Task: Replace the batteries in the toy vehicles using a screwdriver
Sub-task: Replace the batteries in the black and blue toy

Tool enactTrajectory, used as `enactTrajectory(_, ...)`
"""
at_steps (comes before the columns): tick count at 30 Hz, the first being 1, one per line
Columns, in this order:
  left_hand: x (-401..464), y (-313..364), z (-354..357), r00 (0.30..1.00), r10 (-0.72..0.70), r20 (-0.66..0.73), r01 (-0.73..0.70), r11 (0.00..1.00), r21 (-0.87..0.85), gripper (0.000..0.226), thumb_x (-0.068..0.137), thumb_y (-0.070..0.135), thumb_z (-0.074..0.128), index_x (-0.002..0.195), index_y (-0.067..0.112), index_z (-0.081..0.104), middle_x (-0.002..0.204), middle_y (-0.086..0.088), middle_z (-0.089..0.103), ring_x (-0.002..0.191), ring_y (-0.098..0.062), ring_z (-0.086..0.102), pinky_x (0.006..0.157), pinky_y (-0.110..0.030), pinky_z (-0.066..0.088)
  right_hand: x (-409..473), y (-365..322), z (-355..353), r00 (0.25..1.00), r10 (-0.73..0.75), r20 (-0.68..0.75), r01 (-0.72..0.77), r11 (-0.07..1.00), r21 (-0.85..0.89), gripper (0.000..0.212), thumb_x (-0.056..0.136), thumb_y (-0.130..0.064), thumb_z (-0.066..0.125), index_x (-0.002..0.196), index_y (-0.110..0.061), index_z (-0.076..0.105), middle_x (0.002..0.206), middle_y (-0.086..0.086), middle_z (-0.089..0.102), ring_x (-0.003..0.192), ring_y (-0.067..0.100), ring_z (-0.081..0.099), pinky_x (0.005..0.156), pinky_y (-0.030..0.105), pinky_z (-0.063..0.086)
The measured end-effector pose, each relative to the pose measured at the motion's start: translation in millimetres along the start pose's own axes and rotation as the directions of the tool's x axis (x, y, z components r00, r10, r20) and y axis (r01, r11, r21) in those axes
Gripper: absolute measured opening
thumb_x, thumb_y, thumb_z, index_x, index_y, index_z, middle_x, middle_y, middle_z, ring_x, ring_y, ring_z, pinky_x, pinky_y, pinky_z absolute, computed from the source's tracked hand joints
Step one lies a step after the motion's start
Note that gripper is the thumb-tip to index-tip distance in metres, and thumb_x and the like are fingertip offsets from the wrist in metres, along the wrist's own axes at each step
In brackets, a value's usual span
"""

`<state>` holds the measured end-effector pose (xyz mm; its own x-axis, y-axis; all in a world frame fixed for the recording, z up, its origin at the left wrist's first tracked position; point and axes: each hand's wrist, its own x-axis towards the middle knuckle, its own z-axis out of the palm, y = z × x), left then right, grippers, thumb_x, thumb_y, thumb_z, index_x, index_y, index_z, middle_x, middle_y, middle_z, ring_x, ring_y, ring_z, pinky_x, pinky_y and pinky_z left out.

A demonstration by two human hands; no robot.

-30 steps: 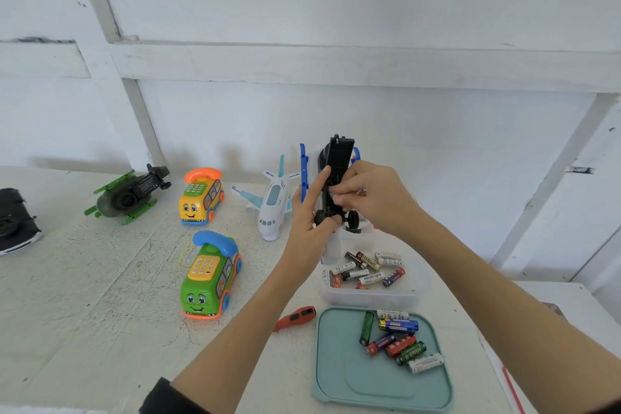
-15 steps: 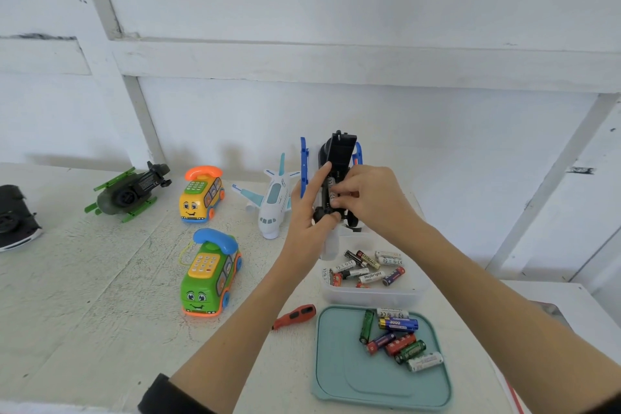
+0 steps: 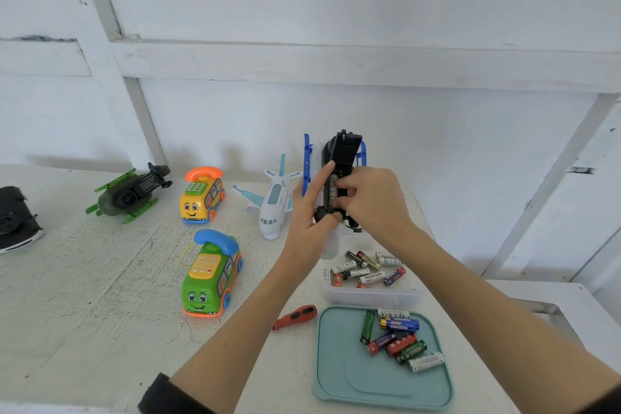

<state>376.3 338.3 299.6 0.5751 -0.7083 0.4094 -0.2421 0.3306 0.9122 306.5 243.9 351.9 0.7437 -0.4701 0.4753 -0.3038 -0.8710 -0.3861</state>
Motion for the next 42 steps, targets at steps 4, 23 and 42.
enactTrajectory(4, -5, 0, 3, 1.0, 0.0, 0.007, 0.0, 1.0, -0.005, 0.07, 0.075, 0.008, 0.047, 0.132, 0.049, 0.042, 0.138, -0.009, 0.036, 0.099, -0.002, 0.055, 0.084, -0.017, 0.047, 1, 3, -4, 0.999, 0.013, 0.036, -0.013, 1.0, 0.003, 0.011, 0.078, -0.011, 0.065, 0.073, -0.008, 0.074, 0.074, 0.005, 0.066, 0.07, 0.024, 0.06, 0.063, 0.036, 0.051)
enactTrajectory(23, -2, -18, 5, 0.999, -0.032, 0.002, 0.032, 0.999, 0.031, 0.072, 0.076, 0.01, 0.048, 0.137, 0.047, 0.038, 0.133, 0.013, 0.04, 0.104, 0.002, 0.052, 0.087, -0.024, 0.048, -87, 50, -23, 0.821, -0.1, 0.562, -0.019, 0.979, 0.203, 0.011, 0.074, -0.011, 0.076, 0.086, -0.013, 0.076, 0.07, -0.016, 0.056, 0.063, -0.003, 0.052, 0.063, 0.01, 0.04)
enactTrajectory(42, -16, -9, 4, 0.999, -0.048, 0.022, 0.048, 0.998, 0.038, 0.071, 0.077, 0.01, 0.048, 0.134, 0.052, 0.038, 0.133, 0.015, 0.041, 0.107, -0.011, 0.055, 0.089, -0.025, 0.048, -137, 68, 14, 0.768, 0.025, 0.64, 0.167, 0.957, -0.237, 0.035, 0.088, -0.012, 0.055, 0.12, -0.023, 0.06, 0.116, -0.005, 0.056, 0.107, 0.016, 0.052, 0.077, 0.027, 0.043)
